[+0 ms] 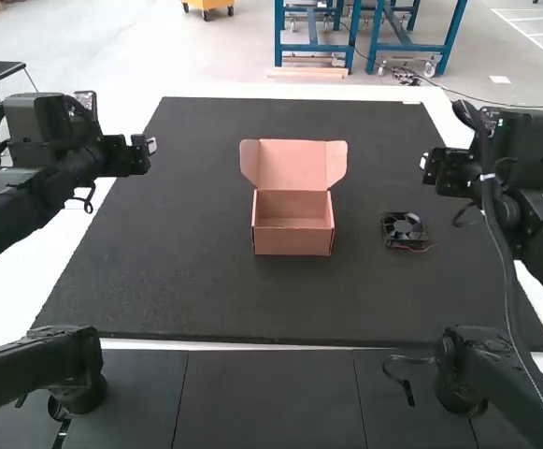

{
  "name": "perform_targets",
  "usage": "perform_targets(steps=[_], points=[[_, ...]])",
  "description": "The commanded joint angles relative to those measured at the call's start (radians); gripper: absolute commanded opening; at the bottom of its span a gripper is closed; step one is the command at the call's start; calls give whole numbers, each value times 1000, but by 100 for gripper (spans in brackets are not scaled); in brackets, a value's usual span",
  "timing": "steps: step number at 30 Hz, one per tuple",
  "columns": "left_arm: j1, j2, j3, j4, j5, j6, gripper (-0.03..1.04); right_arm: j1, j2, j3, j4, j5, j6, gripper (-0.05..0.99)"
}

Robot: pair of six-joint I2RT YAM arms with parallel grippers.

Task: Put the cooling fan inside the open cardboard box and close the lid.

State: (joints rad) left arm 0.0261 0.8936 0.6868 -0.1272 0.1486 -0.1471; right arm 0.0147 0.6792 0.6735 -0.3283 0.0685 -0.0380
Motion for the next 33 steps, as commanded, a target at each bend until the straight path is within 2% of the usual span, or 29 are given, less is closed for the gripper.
perform_targets(steps=[1, 3, 5, 6, 8, 9, 12, 16, 19, 20, 22, 24, 26, 31, 33], points=[[6, 51, 57, -35, 25, 3, 97, -12, 49, 57, -51, -15, -2, 91], [35, 74, 57, -65, 32, 14, 97, -13, 85, 87, -78, -19, 23, 91], [44, 79, 49, -72, 43, 34, 97, -21, 108, 123, -94, -44, 69, 91], [40, 79, 51, -75, 68, 47, 97, -24, 117, 132, -92, -65, 84, 91], [18, 79, 59, -98, 92, 69, 97, -25, 140, 152, -81, -61, 82, 91], [0, 79, 63, -120, 132, 86, 97, -25, 160, 161, -69, -61, 82, 91], [-94, 73, 77, -140, 161, 90, 97, -25, 229, 195, -89, -59, 98, 91], [-252, 59, 97, -130, 155, 81, 97, -33, 316, 238, -123, -44, 102, 91], [-348, 59, 125, -127, 109, 73, 97, -41, 382, 264, -176, -38, 101, 91], [-371, 59, 134, -124, 77, 67, 97, -44, 402, 271, -193, -35, 99, 91], [-402, 59, 148, -127, 60, 50, 97, -50, 439, 291, -218, -32, 99, 91], [-417, 57, 148, -124, 32, 7, 97, -55, 471, 304, -224, -18, 78, 91], [-419, 59, 143, -121, 25, -2, 97, -62, 502, 314, -222, -10, 61, 91], [-416, 64, 163, -164, 23, 7, 97, -90, 589, 342, -235, -10, -20, 91], [-419, 65, 165, -181, 23, 37, 97, -102, 629, 362, -242, -10, -46, 91]])
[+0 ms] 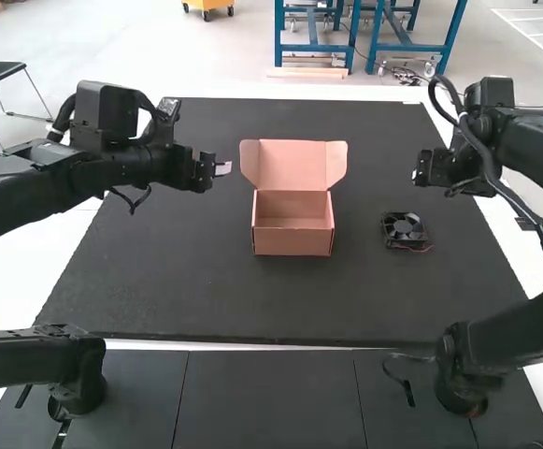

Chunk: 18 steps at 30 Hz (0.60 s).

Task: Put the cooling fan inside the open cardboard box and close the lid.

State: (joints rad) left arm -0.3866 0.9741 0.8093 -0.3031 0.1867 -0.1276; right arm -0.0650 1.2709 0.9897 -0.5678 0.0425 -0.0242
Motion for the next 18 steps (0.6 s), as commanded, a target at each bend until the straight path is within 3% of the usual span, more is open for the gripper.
perform_targets(steps=[1, 9, 14, 18], points=[[-6, -15, 44, -11, -15, 29, 97, -32, 54, 53, -7, 16, -83, 91], [-1, -26, 37, -31, -50, 143, 97, -107, 182, 124, -47, -1, -210, 91], [-3, -29, 33, -22, -55, 174, 97, -122, 246, 144, -78, -53, -240, 91], [-6, -29, 31, -21, -55, 178, 97, -116, 294, 144, -76, -59, -246, 91]])
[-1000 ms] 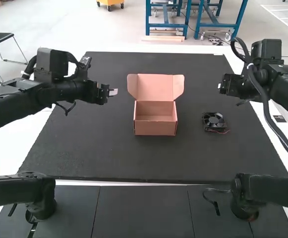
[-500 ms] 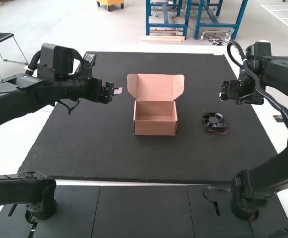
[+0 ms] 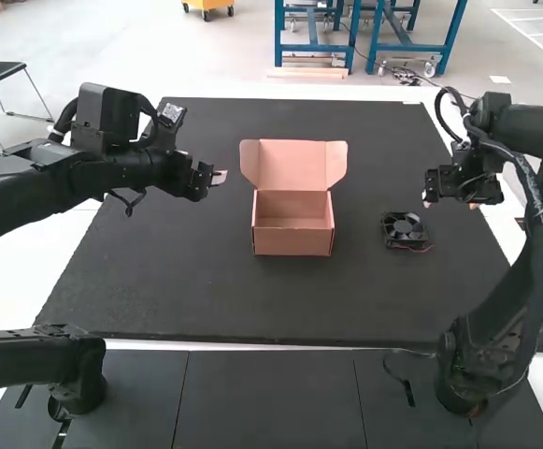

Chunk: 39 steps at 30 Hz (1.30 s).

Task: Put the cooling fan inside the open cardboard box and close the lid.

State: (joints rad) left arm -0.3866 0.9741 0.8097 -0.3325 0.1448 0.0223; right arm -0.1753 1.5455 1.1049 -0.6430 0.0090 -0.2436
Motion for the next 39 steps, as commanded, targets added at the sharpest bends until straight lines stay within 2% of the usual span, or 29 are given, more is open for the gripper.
perform_targets(steps=[1, 8, 21, 27, 39], points=[[-6, -29, 31, 9, -11, 30, 97, -6, 34, 29, 0, -27, -26, 91], [-6, -29, 31, 9, -11, 30, 97, -4, 126, 65, 3, -43, -16, 91], [-5, -31, 42, 20, -11, 30, 97, -29, 281, 174, 19, -23, 1, 91], [0, -29, 45, 20, -13, 30, 97, -41, 331, 211, 6, 0, -10, 91], [2, -28, 54, 35, -13, 28, 97, -38, 424, 282, -58, -3, -17, 91]])
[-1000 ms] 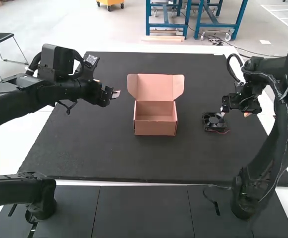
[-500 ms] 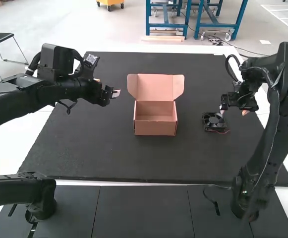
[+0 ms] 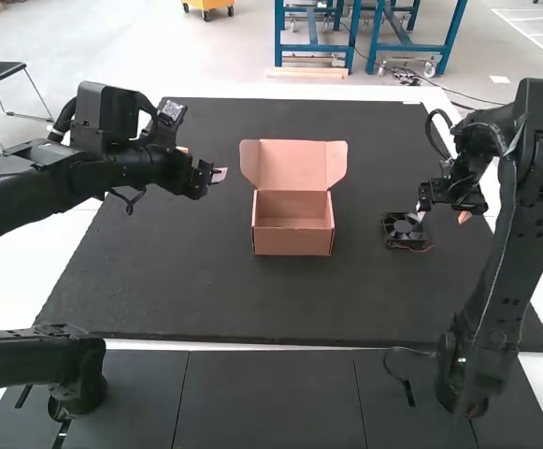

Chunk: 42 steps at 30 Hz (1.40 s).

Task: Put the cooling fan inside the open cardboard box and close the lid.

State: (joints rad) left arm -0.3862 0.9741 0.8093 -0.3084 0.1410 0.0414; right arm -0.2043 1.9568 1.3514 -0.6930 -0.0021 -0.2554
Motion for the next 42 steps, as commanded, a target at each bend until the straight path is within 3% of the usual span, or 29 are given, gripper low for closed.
perform_targets(steps=[1, 28, 34, 42], points=[[0, -26, 56, 11, -9, 9, 97, -7, 19, 41, -17, 8, -7, 91], [9, -11, 65, 25, -9, 6, 97, 11, 122, 74, -83, 30, -5, 91], [6, 8, 62, -55, -9, 18, 97, 11, 139, 80, -96, 25, -2, 90], [9, 8, 62, -89, -9, 34, 97, 11, 163, 106, -123, 11, 2, 86]])
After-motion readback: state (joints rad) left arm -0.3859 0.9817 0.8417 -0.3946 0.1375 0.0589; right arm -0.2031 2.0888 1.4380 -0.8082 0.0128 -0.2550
